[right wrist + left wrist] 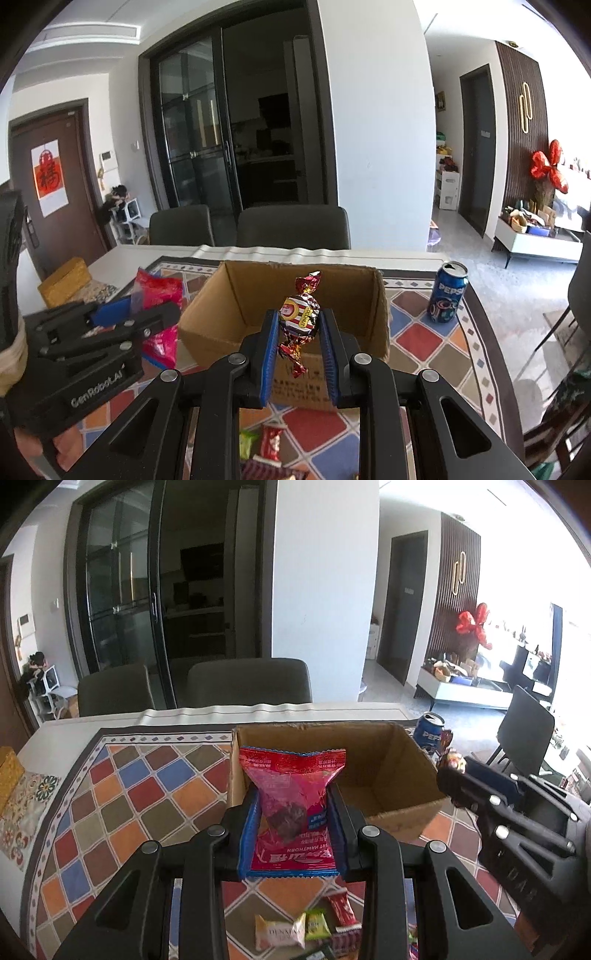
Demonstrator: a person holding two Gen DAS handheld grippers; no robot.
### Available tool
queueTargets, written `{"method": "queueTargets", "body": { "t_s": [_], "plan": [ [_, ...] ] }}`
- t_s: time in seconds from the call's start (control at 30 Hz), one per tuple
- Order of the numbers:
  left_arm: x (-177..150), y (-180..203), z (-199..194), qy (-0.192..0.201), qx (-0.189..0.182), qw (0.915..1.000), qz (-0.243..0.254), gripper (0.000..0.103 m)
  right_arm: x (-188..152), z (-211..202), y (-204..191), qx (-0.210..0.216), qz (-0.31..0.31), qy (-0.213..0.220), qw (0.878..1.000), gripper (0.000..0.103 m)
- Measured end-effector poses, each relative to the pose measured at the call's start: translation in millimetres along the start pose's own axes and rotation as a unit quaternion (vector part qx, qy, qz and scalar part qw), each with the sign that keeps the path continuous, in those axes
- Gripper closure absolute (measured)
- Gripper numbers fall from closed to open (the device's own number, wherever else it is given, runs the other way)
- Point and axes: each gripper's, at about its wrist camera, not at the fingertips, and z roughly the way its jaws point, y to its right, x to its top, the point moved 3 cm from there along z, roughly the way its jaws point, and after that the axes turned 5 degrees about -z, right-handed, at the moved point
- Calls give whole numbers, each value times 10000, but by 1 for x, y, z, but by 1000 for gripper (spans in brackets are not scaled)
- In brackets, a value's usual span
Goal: Organize snacks
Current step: 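Carry the pink bag and wrapped candy into the cardboard box and open both tools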
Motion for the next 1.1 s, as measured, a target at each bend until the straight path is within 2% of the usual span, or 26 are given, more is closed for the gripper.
{"method": "queueTargets", "body": {
  "t_s": [0.23,0.53,0.63,0.67,0.7,0.77,0.93,1.1],
  "plan": [
    [18,-2,33,-254,194,9993,167,69,3,35,-2,22,-87,-281,9996,80],
    [25,3,72,-698,367,9966,225,69,5,65,5,14,-181,-490,9986,80],
    [28,4,76,-721,483,9960,219,60,7,73,5,-6,-268,-543,9982,79],
    [29,4,76,-721,502,9959,201,48,8,74,6,-12,-265,-528,9983,76],
    [30,3,75,-682,515,9962,182,43,8,74,7,-16,-261,-535,9982,62],
    [29,2,70,-626,568,9962,205,43,8,73,9,-54,-227,-529,9983,49],
    [18,5,50,-532,507,9969,282,39,3,59,12,-174,-245,-391,9988,49],
    [5,8,26,-505,277,9982,165,37,-5,39,15,-74,-121,-294,9995,49]
  ]
}}
